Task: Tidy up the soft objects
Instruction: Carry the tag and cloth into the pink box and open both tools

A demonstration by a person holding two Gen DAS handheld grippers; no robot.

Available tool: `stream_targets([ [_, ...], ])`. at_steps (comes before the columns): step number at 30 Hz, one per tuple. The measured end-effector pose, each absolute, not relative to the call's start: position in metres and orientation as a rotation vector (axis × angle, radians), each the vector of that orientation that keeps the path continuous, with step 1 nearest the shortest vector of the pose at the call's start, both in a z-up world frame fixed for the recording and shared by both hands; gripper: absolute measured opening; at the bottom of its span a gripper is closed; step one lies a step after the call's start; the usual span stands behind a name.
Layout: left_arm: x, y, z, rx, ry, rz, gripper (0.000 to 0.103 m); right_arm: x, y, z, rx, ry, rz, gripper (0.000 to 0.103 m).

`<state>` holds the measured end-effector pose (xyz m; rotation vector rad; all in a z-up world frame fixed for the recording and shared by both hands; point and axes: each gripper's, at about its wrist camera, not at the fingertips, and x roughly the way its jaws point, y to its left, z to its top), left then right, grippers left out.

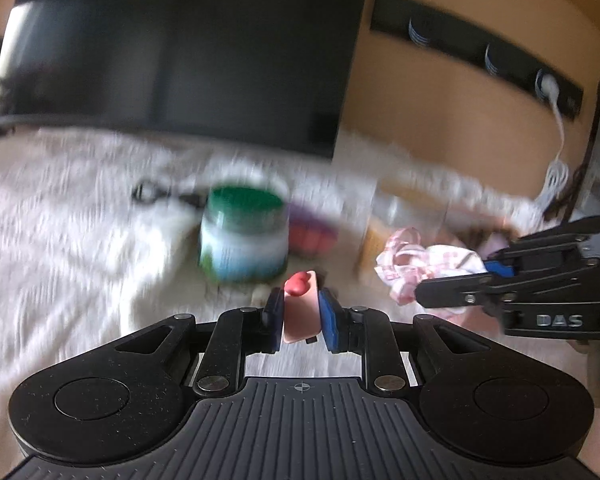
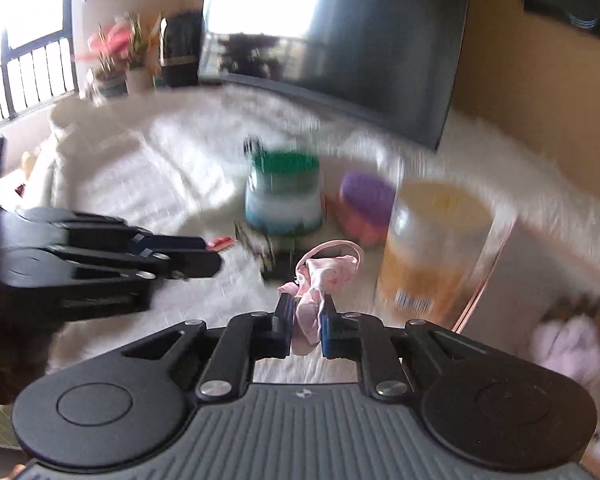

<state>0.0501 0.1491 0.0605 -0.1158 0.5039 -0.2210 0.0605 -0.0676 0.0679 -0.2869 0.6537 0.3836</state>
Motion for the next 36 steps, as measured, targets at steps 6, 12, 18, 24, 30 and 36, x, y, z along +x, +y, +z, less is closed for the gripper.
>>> stream_targets([
  [6, 0.092, 0.134, 0.134, -0.038, 0.339, -0.24, 0.024, 0.062, -0.094, 0.148, -0.261, 0.527, 0.336, 0.013],
  [12, 0.157, 0.099, 0.185, -0.075, 0.328, -0.342, 0.024, 0.068, -0.141, 0.203, -0.274, 0.448, 0.145, 0.013],
  [18, 0.213, 0.038, 0.196, -0.109, 0.402, -0.483, 0.024, 0.064, -0.196, 0.207, -0.243, 0.468, 0.008, 0.013],
  [24, 0.246, -0.024, 0.143, -0.149, 0.687, -0.69, 0.024, 0.055, -0.238, 0.174, -0.142, 0.592, -0.024, 0.037],
  [30, 0.23, -0.055, 0.105, -0.007, 0.714, -0.694, 0.025, 0.056, -0.257, 0.157, -0.085, 0.604, -0.064, 0.051],
  [36, 0.216, -0.029, 0.111, -0.067, 0.693, -0.721, 0.025, 0.06, -0.24, 0.149, -0.094, 0.586, -0.051, 0.06],
])
